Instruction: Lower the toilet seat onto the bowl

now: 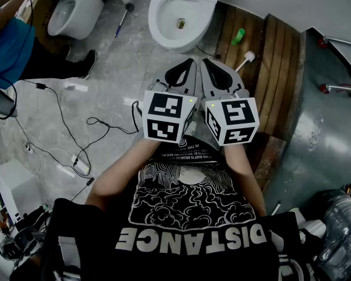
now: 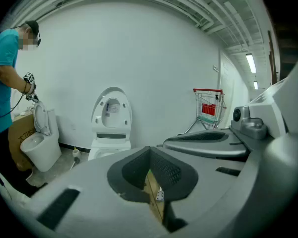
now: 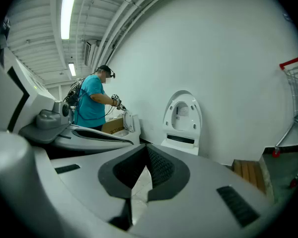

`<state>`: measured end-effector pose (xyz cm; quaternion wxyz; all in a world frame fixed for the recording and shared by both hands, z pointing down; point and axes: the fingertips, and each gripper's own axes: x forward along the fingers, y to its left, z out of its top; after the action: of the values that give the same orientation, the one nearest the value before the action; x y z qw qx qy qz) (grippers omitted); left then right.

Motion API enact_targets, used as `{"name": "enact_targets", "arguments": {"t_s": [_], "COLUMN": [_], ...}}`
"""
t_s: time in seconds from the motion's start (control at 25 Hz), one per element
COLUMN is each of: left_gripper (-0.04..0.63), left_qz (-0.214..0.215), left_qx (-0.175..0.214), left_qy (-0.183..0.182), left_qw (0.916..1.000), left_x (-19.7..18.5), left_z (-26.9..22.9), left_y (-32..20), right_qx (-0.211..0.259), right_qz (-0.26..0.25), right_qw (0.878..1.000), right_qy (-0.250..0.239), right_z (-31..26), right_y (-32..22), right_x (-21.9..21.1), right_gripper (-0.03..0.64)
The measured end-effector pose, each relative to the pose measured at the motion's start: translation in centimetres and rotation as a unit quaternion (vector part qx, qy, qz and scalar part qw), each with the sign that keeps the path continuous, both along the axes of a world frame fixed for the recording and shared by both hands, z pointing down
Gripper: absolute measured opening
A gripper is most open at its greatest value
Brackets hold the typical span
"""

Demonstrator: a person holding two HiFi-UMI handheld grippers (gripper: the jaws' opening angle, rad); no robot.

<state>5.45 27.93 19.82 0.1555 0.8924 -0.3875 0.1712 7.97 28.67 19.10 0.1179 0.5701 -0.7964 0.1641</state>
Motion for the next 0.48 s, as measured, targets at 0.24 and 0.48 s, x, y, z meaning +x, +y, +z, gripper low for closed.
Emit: {"name": "enact_targets", "arguments": {"t_s": [0.24,0.48], "left_gripper": [0.011,0.011], "left_qz": [-0.001,-0.005], "left_qx": [-0.007,-0.01], "left_qy": [-0.003,0.0], "left_qw": [1.0,0.9999], "left_x": [0.42,0.81], "left_z": [0.1,0.21], "left_y": [0.1,0.09], "right_qx": [-0.001,-0.003], "right_qz": [-0.006,-0.009], "right_qw": [1.0,1.0], "right_qy": [-0.006,-0.012], "right_z": [-0.01,0.37], "right_y": [-0.01,-0.07], "right_x": [0.28,0.81], "right_gripper": [0.018,0.02]}}
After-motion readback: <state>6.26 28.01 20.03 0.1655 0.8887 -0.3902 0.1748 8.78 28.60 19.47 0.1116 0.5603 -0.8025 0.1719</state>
